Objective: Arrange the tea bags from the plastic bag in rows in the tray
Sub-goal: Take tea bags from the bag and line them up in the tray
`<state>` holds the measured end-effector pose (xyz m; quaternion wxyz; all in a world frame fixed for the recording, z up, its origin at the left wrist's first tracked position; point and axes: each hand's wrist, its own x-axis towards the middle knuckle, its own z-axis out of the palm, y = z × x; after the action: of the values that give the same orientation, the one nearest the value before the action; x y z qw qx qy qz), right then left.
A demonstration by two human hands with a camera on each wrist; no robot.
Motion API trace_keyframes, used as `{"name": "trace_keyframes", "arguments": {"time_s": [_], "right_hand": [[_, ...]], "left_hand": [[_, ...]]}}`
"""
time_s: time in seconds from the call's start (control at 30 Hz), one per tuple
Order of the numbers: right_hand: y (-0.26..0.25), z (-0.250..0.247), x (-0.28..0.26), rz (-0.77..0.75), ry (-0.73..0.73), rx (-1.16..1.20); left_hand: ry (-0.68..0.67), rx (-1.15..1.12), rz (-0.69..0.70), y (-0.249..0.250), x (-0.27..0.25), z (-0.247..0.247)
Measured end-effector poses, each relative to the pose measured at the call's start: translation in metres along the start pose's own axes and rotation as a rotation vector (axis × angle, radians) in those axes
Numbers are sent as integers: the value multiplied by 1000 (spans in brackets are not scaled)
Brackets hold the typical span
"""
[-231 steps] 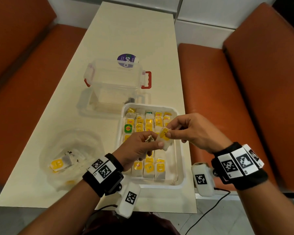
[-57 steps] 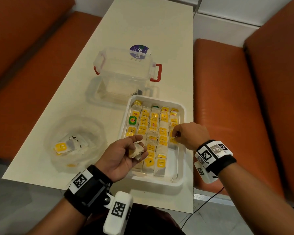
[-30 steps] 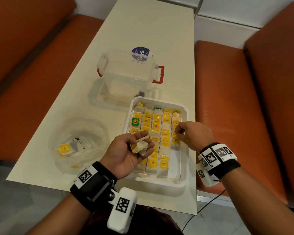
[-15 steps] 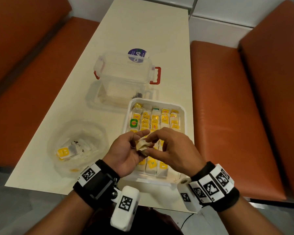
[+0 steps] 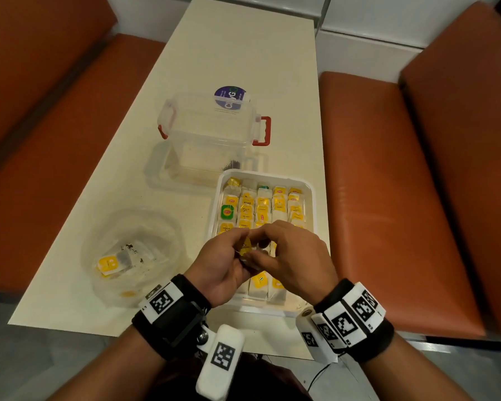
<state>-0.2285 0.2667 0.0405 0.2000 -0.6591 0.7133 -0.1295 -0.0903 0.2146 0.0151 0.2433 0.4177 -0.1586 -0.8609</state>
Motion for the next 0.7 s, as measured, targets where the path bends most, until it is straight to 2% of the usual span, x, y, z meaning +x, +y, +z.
{"name": "trace_keyframes", "arguments": {"time_s": [0.13, 0.27, 0.47, 0.57, 0.7], "right_hand": [[4, -3, -1, 22, 12, 62], [9, -3, 0, 92, 18, 305], [12, -14, 5, 168, -3, 618], [15, -20, 6, 185, -28, 678], [17, -24, 6, 220, -57, 759]], "left_hand": [[-13, -39, -69, 3, -3, -1], [-71, 32, -118, 3, -4, -2], [-23, 176, -98, 4, -5, -3], [6, 224, -87, 5, -5, -5], [-39, 212, -81, 4, -4, -6]]}}
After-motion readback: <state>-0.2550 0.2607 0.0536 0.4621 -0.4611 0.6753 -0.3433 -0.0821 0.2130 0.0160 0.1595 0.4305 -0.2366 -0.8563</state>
